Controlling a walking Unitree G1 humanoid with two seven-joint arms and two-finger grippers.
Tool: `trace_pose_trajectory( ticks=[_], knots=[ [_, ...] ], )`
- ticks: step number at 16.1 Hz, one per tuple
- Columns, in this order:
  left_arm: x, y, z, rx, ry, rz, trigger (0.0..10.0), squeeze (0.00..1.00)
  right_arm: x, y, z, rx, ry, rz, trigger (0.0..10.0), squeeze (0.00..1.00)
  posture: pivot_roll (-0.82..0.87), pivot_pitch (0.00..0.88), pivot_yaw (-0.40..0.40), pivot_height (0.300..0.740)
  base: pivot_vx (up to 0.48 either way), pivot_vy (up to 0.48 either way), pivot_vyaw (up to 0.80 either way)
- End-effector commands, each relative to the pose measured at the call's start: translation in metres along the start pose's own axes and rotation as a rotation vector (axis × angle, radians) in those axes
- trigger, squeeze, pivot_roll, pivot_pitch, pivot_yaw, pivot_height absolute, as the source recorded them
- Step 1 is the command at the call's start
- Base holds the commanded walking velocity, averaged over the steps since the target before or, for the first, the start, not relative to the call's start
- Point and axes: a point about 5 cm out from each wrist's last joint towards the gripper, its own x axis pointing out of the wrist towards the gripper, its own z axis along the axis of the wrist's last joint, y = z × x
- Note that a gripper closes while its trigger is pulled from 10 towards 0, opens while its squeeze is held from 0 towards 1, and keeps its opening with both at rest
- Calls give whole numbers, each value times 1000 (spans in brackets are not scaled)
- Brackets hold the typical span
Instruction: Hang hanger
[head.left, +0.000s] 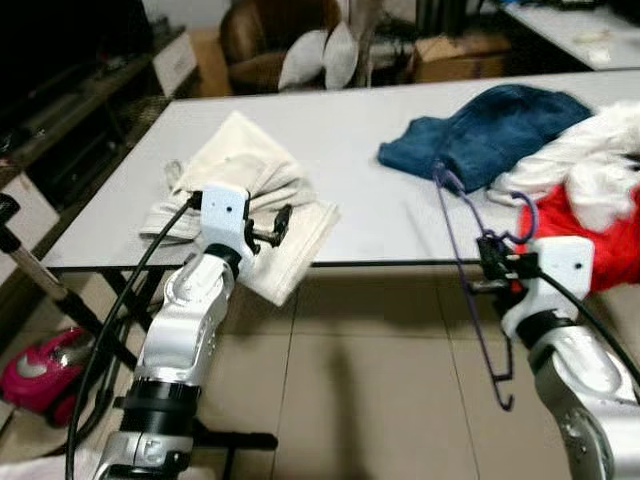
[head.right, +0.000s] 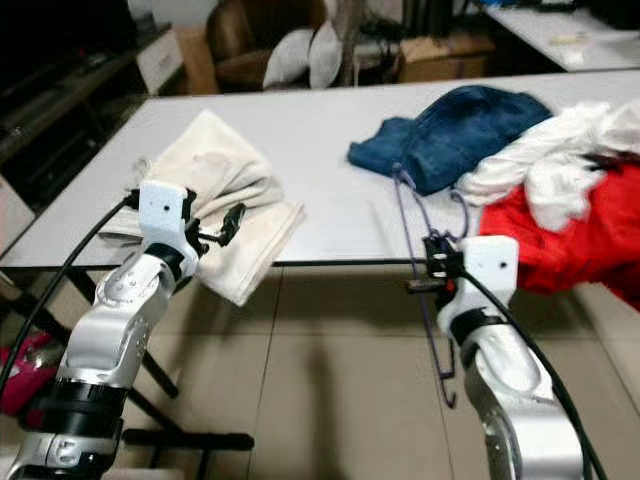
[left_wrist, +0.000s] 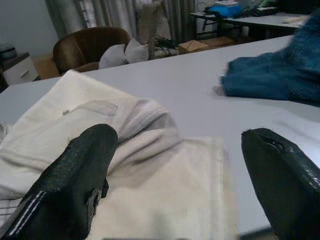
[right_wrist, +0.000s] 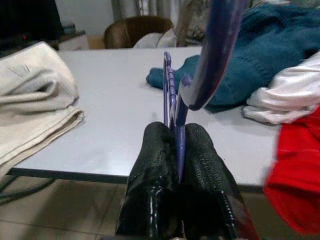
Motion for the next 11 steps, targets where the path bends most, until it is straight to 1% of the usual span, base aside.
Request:
trace_pose_trajectory(
  ticks=[1, 3, 4, 6, 8, 11],
  knots=[
    [-6, 20, -7, 3, 20, 86, 10000, 0, 2, 8, 2, -4, -15, 47, 10000, 0, -92, 0, 77, 740, 337, 0, 0],
    [-10, 30, -10, -7, 18, 146, 10000, 0, 4, 8, 3, -28, -11, 82, 10000, 0, -82, 0, 53, 740, 334, 0, 0],
    [-13, 31, -11, -10, 17, 151, 10000, 0, 6, 8, 5, -40, -11, 98, 10000, 0, -77, 0, 41, 740, 334, 0, 0],
    [-16, 27, -13, -17, 18, 142, 10000, 0, 8, 10, 4, -42, 4, 112, 10000, 0, -72, 0, 31, 740, 334, 0, 0],
    [-17, 23, -16, -29, 16, 141, 10000, 0, 11, 9, 5, -34, 3, 111, 10000, 0, -69, 0, 17, 740, 326, 0, -778],
    [-17, 22, -17, -30, 13, 152, 10000, 0, 9, 8, 5, -62, 9, 143, 10000, 0, -77, 0, 15, 740, 321, 0, -781]
  ],
)
